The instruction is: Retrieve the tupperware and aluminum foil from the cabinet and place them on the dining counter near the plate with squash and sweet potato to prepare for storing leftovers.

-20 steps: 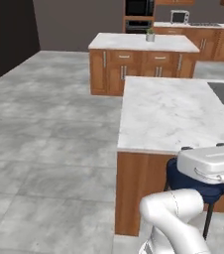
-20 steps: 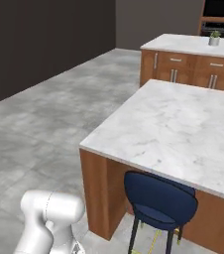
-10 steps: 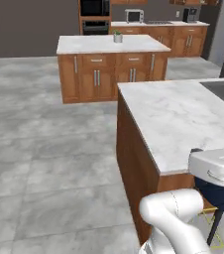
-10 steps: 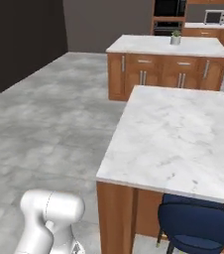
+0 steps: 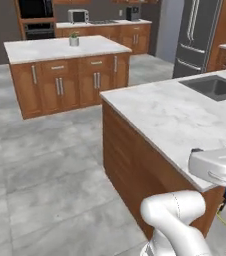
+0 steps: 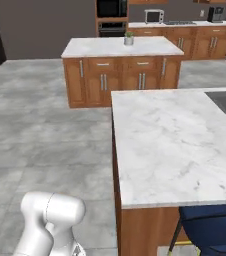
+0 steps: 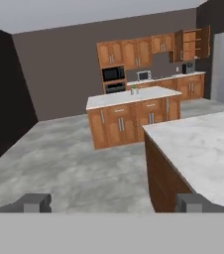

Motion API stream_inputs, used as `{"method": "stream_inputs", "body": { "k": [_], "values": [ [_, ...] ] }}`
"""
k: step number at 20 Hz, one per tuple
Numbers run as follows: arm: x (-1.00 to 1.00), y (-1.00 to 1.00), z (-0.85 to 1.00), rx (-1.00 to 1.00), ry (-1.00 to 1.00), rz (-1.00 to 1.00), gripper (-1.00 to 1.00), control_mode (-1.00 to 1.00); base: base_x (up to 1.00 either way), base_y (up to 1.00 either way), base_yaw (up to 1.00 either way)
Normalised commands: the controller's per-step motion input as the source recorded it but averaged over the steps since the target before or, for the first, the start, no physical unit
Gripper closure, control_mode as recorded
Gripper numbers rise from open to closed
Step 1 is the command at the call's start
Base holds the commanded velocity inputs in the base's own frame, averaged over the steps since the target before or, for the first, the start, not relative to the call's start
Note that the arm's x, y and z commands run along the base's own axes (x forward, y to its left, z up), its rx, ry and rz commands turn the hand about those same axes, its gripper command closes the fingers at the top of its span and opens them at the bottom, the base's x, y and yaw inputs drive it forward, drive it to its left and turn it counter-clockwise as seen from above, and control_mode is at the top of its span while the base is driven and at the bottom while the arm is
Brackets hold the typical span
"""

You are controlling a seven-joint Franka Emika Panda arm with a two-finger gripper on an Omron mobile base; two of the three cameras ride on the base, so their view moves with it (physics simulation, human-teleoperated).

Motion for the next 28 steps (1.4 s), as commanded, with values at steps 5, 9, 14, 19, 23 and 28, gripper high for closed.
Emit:
{"method": "stream_inputs", "body": {
  "k": [5,9,14,19,23,28],
  "values": [
    [0.0,0.0,0.0,0.0,0.0,0.0,-1.0,1.0,1.0,1.0,-0.45],
    [0.0,0.0,0.0,0.0,0.0,0.0,-1.0,1.0,0.67,1.0,-0.45],
    [0.0,0.0,0.0,0.0,0.0,0.0,-1.0,1.0,0.44,1.0,-0.56],
    [0.0,0.0,0.0,0.0,0.0,0.0,-1.0,1.0,0.44,1.0,-0.55],
    [0.0,0.0,0.0,0.0,0.0,0.0,-1.0,1.0,0.26,1.0,-0.39],
    [0.0,0.0,0.0,0.0,0.0,0.0,-1.0,1.0,0.19,1.0,-0.26]
  ]
}}
